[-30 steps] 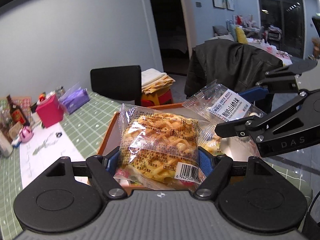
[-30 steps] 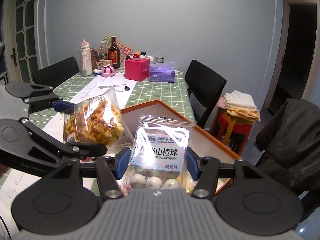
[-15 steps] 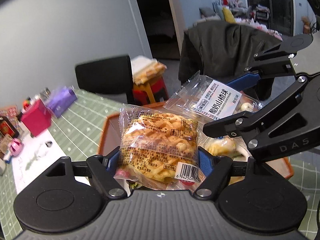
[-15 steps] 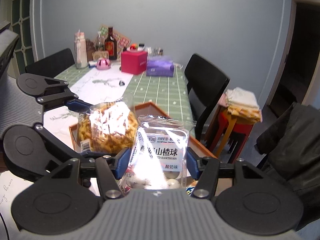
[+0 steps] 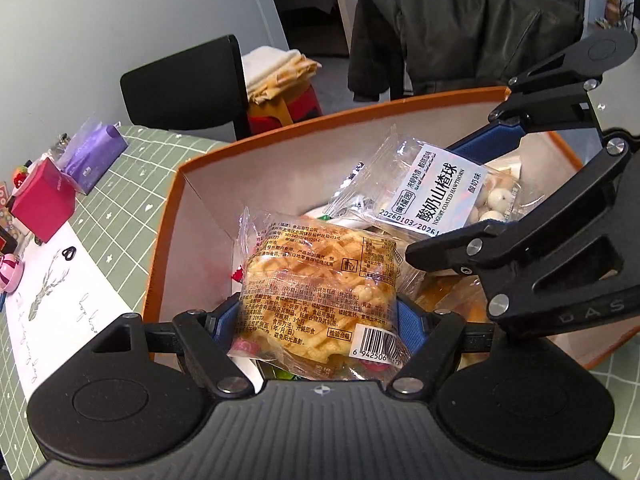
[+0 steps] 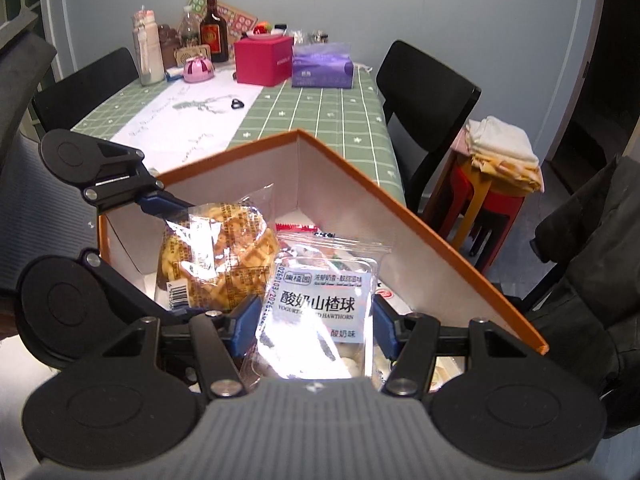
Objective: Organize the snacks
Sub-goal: 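Lower both bags into the orange box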
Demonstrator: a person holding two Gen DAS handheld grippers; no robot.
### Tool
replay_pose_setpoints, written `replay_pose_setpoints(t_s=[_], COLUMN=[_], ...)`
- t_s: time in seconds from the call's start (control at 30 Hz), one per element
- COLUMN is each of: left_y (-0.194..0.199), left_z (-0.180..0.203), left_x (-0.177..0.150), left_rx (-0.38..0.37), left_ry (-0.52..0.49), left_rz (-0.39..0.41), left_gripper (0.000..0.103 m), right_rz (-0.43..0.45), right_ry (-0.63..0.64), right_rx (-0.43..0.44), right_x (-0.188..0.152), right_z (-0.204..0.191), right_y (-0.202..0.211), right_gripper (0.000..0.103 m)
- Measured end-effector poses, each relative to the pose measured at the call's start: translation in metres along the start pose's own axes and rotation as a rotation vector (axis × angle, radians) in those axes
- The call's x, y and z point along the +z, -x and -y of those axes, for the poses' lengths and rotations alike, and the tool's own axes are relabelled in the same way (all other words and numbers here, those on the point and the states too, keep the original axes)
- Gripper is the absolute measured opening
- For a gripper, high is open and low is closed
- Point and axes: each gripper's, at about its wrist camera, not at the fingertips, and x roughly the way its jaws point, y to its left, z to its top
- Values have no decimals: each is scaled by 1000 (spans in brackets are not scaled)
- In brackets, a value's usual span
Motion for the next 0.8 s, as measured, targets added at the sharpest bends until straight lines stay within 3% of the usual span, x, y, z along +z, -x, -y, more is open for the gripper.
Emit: replay_pose_setpoints(t_s=[0.8], left_y=[-40], left_z=[-26], left_x=[3], left_rx=[68], left_ry=[14], left_rz=[-158], left_gripper=[88], right_rz=[-143], right_ry=[-13], right_rx=[31], right_x=[22], right_z=[-1], right_y=[-61], right_gripper=[58])
